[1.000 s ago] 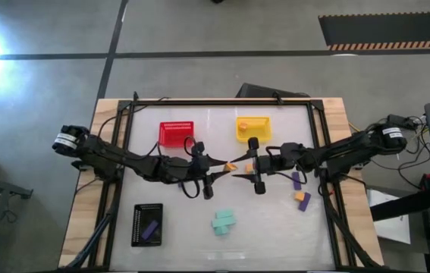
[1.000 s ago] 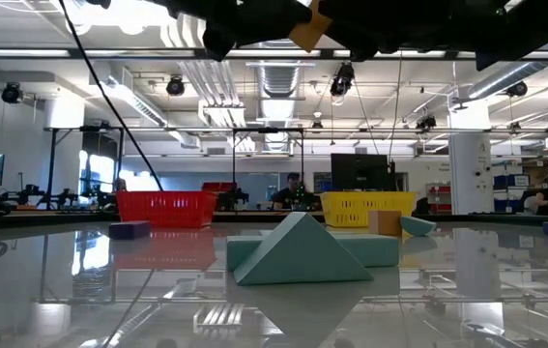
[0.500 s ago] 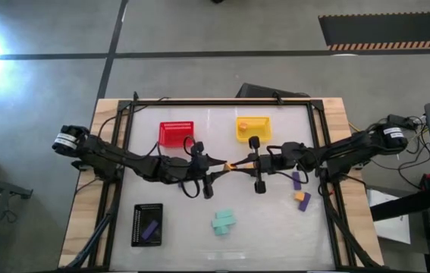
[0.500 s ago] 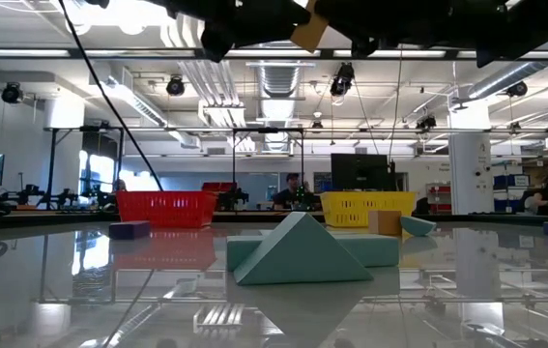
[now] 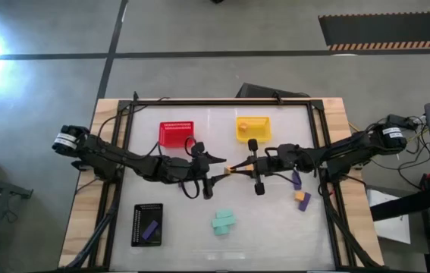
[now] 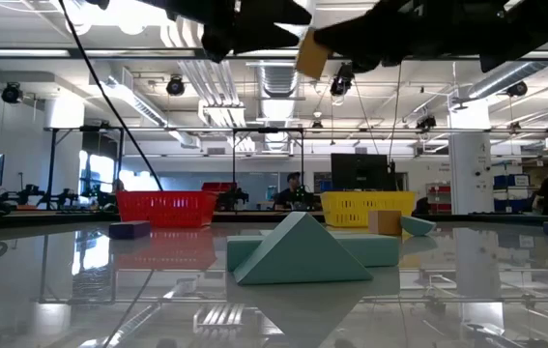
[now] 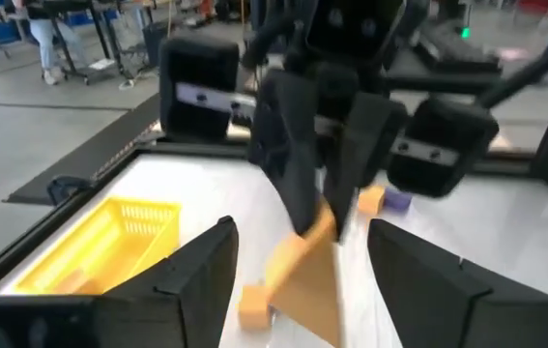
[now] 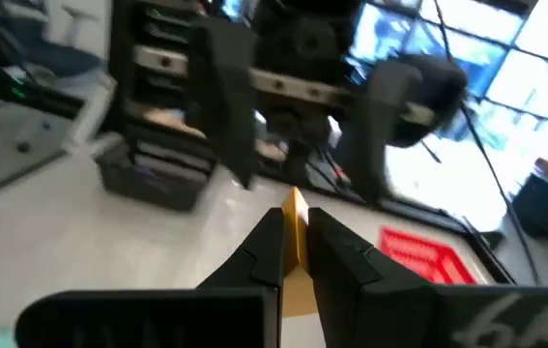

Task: Sort & place blocks by color
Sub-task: Put the yellow block into the yellow bin

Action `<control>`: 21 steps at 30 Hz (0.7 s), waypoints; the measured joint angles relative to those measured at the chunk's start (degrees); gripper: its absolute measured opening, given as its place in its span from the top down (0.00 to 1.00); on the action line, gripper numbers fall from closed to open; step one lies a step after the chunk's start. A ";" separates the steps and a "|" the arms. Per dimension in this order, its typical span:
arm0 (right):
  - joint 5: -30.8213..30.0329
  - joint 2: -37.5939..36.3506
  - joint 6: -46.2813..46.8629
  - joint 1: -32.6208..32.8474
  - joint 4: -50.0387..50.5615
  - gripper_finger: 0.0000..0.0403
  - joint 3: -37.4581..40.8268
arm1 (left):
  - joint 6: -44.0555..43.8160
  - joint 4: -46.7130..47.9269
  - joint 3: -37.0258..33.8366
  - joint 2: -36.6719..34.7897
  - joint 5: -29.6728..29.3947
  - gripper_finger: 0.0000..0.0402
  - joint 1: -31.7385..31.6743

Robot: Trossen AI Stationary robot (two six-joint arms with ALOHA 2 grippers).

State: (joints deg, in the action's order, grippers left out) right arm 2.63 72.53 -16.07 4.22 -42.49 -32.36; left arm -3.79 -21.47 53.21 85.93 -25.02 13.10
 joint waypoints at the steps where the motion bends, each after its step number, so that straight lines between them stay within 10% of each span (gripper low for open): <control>1: -1.60 -0.09 -0.04 0.01 1.36 0.95 -0.01 | 0.00 1.85 0.00 -0.47 -0.05 0.46 0.00; 12: -41.32 -1.78 5.38 -8.46 34.14 0.95 -2.63 | -11.12 26.04 0.04 -10.60 -6.05 0.45 0.02; 21: -23.18 -0.14 13.98 -26.92 39.21 0.95 -3.27 | -17.48 28.72 -0.24 -10.44 -7.02 0.45 0.02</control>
State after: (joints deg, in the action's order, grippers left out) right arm -20.55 72.38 -2.09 -22.70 -3.28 -35.63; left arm -21.28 7.25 52.97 75.49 -32.03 13.13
